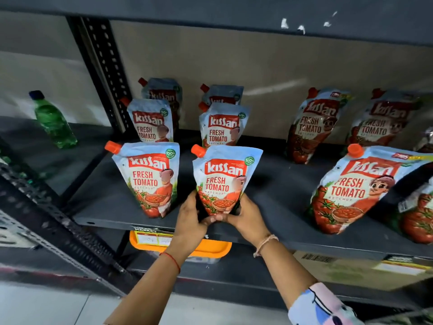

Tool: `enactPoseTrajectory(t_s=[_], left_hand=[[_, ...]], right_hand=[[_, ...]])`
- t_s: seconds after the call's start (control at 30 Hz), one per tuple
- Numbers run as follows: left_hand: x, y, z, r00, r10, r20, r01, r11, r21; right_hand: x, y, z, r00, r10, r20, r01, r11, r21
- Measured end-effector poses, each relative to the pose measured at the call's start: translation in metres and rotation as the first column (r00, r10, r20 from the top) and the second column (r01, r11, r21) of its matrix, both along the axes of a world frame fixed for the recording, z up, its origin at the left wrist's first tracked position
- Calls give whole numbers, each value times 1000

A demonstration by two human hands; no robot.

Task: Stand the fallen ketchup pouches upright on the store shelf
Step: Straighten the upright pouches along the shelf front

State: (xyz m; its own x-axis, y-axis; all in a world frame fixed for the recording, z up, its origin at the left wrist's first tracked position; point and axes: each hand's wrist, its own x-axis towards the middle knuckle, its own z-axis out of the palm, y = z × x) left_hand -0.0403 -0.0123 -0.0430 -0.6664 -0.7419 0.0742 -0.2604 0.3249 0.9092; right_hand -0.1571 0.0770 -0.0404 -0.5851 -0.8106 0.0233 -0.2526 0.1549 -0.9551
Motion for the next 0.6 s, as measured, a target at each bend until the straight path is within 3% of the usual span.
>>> enactPoseTrajectory(t_s=[0.07,0.13,0.17,0.23,0.33,0.4,0.5,0.6], left_hand=[[7,5,1,999,6,-41,-5,1000,19],[24,13,-2,982,151,-114,-156,987,-36],[35,16,-5,954,251,-166,-267,960,-87],[59,13,-9,864,417,-283,-465,876,-130],[80,-16,-13,787,549,-282,-582,812,-47],[85,-41,-9,849,482,-217,-491,871,12],[82,-65,-3,944,252,-213,-243,968,68],[82,-76,-6,945,255,-205,-241,966,90]], right_hand=[[10,10,2,994,-103,-46,100,993,-63],[32,28,-4,919,-300,-256,264,950,-167],[48,36,-9,870,-332,-365,270,940,-210],[80,39,-16,862,-213,-461,143,973,-182],[107,3,-13,935,27,-354,-28,1000,4],[112,-33,-2,980,19,-197,-8,998,54],[103,-76,8,998,-43,-49,49,991,127],[97,-96,12,999,-2,-36,9,984,179]])
